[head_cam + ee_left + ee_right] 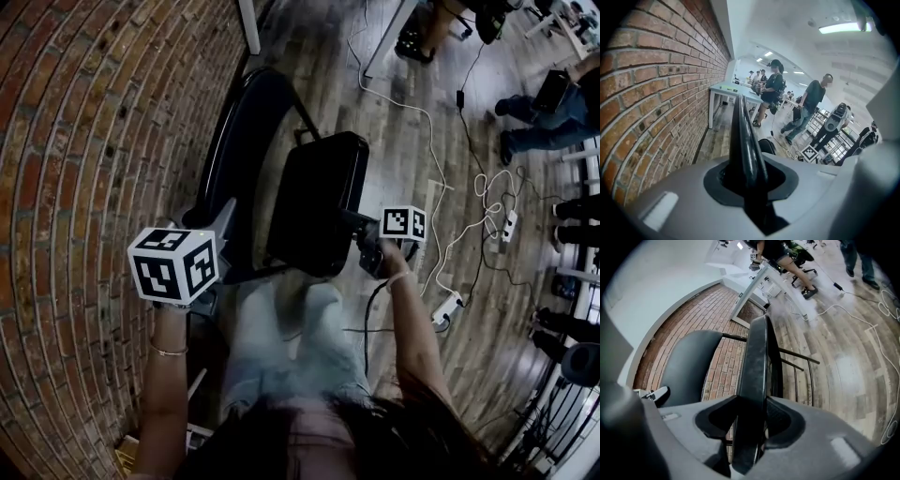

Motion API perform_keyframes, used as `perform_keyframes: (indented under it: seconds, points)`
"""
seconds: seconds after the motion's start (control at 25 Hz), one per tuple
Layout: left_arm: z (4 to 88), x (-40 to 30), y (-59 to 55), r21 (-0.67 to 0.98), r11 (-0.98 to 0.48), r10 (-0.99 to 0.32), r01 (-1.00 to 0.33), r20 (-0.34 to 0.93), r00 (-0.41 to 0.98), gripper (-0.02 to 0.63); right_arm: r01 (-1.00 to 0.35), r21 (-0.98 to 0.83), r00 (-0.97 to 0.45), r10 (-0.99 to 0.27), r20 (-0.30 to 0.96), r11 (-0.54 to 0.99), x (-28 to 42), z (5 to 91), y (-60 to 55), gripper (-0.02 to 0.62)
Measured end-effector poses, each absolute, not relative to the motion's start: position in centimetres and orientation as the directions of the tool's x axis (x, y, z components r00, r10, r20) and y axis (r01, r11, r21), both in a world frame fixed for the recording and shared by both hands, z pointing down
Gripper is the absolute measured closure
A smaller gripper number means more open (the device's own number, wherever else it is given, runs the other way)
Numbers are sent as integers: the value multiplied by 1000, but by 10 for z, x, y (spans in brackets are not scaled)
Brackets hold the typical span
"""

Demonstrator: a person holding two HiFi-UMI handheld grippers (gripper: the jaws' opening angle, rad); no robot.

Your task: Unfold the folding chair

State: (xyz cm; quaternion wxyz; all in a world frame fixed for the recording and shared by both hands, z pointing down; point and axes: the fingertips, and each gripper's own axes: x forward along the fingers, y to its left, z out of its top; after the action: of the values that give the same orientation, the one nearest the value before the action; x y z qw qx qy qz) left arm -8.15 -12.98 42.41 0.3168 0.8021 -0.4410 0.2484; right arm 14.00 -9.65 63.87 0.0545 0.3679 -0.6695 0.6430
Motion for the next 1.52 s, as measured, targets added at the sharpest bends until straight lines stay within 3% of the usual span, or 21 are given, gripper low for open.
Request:
perform_keyframes:
  seconds: [1.52]
  points:
    - [462,-39,-116,315,-407,-534,-857,679,503,545,-479,-866,-752,-442,488,-142,274,723,-47,403]
